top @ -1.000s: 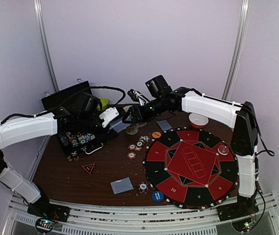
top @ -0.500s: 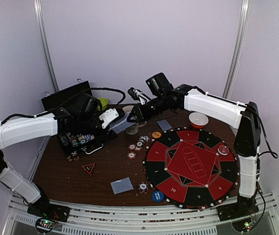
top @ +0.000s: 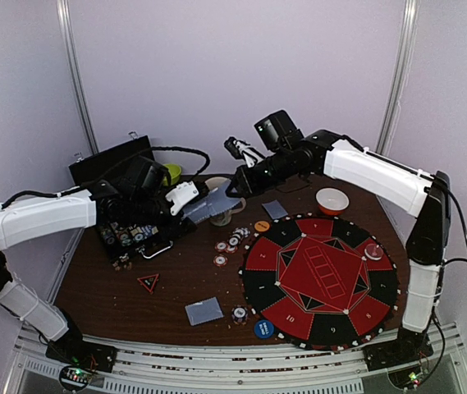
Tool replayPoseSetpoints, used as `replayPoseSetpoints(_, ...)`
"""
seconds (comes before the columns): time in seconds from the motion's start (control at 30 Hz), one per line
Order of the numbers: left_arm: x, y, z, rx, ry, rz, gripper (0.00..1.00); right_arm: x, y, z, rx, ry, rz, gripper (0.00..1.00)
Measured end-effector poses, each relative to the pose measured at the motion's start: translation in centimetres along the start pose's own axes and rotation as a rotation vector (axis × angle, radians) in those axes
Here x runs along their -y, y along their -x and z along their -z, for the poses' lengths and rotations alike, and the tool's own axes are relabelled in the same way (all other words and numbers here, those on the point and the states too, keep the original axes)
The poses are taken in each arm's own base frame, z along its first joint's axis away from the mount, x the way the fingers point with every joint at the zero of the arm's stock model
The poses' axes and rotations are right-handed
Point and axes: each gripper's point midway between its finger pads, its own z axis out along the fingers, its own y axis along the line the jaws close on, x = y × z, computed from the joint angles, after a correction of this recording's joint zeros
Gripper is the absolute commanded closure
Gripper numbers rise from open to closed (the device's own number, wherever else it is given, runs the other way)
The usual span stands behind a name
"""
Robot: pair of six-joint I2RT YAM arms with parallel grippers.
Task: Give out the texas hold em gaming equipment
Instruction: Distribute the poker card in the big blind area.
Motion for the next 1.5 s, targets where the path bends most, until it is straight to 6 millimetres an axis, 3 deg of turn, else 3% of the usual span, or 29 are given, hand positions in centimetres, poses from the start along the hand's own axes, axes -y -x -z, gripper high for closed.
replayPoseSetpoints(0.13,0.0,0.0,0.0,0.001,0.001,0.000,0.47,1.1,1.6,2.7,0.082,-0.019,-0.034,1.00)
replayPoseSetpoints(0.3,0.0,0.1,0.0,0.005,0.001,0.000,0.47,7.3,3.5,10.8,0.416,-0.160,-0.273,1.00)
replayPoseSetpoints(0.4,0.0,0.1,0.0,0.005,0.001,0.000,0.47,11.0,3.8,12.6,0.590,-0.253,-0.423,1.00)
replayPoseSetpoints(0.47,0.0,0.1,0.0,0.005,0.001,0.000,0.47,13.2,3.3,11.3,0.664,-0.289,-0.522,1.00)
replayPoseSetpoints(0.73,0.0,0.1,0.0,0.005,0.002,0.000,0.47,23.9,-3.6,1.1,0.769,-0.519,-0.871,1.00)
replayPoseSetpoints(0.87,-0.1,0.1,0.0,0.005,0.003,0.000,0.47,27.4,-5.1,-2.7,0.800,-0.565,-0.992,1.00)
replayPoseSetpoints(1.0,-0.1,0.1,0.0,0.005,0.005,0.000,0.47,29.1,-5.5,-4.7,0.835,-0.547,-1.096,1.00)
replayPoseSetpoints(1.2,-0.1,0.1,0.0,0.004,0.005,0.000,0.47,29.9,-6.7,-5.9,0.857,-0.523,-1.208,0.98)
replayPoseSetpoints(1.43,-0.1,0.1,0.0,0.004,0.006,0.000,0.47,30.3,-7.4,-7.2,0.853,-0.490,-1.285,0.61)
replayPoseSetpoints(1.5,-0.1,0.1,0.0,0.004,0.006,0.000,0.47,30.1,-7.4,-7.4,0.845,-0.478,-1.292,0.57)
